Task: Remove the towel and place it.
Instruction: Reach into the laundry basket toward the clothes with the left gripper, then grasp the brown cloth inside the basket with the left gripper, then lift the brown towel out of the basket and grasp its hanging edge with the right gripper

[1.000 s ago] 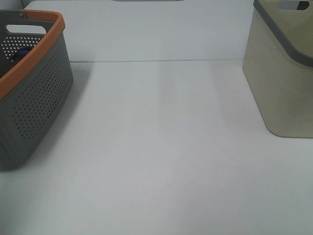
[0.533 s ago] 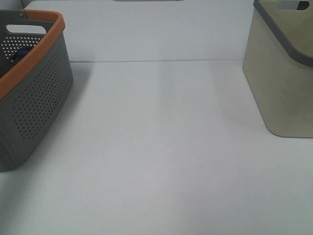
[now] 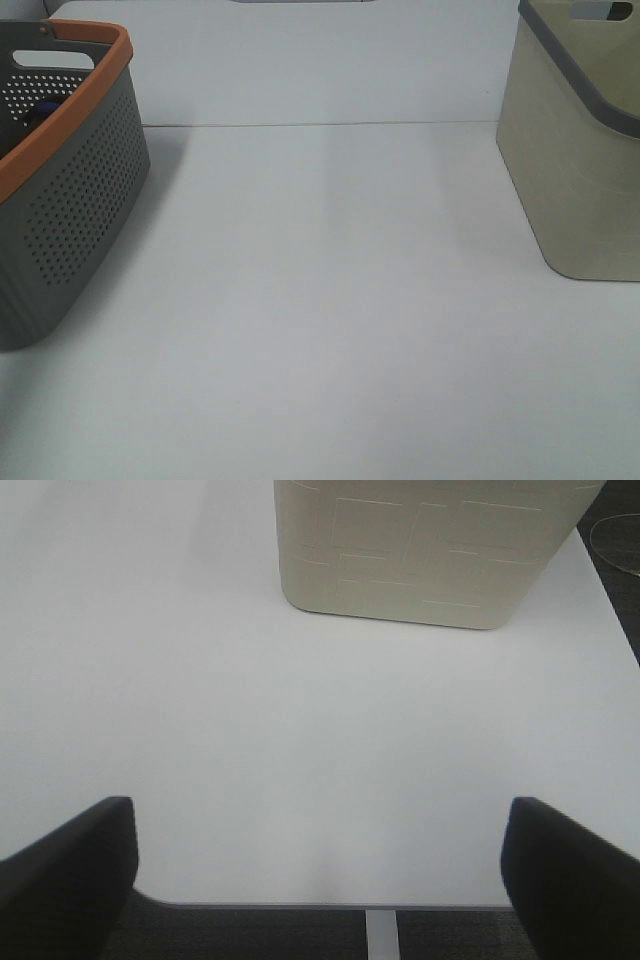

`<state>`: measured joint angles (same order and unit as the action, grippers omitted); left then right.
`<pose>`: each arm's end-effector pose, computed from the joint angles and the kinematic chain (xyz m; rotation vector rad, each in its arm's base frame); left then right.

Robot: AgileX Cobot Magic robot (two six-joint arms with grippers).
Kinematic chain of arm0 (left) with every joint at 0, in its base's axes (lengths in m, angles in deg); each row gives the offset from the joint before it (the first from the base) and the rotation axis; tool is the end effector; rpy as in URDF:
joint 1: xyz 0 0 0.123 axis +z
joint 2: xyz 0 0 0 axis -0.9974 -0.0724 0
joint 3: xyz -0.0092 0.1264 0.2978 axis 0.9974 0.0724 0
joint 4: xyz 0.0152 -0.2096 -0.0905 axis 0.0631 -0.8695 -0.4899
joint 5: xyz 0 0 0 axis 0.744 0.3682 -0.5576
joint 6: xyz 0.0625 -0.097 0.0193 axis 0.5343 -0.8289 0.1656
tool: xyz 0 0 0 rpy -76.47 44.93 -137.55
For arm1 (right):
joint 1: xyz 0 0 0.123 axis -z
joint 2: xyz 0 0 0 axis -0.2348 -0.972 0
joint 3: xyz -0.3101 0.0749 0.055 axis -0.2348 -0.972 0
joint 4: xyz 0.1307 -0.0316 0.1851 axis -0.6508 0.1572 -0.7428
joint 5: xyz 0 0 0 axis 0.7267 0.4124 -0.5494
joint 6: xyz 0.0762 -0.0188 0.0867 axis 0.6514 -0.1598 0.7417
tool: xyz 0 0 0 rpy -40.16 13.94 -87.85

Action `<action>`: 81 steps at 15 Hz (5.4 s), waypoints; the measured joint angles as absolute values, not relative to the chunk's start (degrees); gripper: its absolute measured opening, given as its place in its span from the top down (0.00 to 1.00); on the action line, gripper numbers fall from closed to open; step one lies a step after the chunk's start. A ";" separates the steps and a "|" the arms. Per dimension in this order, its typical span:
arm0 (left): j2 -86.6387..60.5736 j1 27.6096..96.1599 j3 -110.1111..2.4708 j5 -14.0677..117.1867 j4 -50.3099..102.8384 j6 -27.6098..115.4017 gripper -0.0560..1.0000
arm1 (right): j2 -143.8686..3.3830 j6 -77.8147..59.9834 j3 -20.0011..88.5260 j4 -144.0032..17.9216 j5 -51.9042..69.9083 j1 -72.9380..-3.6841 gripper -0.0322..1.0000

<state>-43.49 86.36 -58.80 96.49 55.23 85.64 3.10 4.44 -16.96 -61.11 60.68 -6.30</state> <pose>0.3935 0.0270 0.2935 1.8749 2.1304 0.6983 -0.0409 0.0159 0.2559 -0.0450 2.0330 -0.0600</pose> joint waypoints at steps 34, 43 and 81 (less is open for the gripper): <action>-54.04 84.64 -66.42 97.70 49.79 79.80 0.95 | 3.10 4.44 -16.96 -61.16 60.63 -6.30 0.04; -32.09 84.64 -71.52 101.82 47.27 73.03 0.95 | 3.10 4.44 -16.96 -61.16 60.63 -6.30 0.04; -31.35 41.90 -72.09 71.85 24.58 105.18 0.95 | -57.29 -97.95 -15.93 -153.75 61.77 -6.99 0.04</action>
<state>-31.35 41.90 -72.09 71.85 24.58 105.18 -57.29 -97.95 -15.93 -153.75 61.77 -6.99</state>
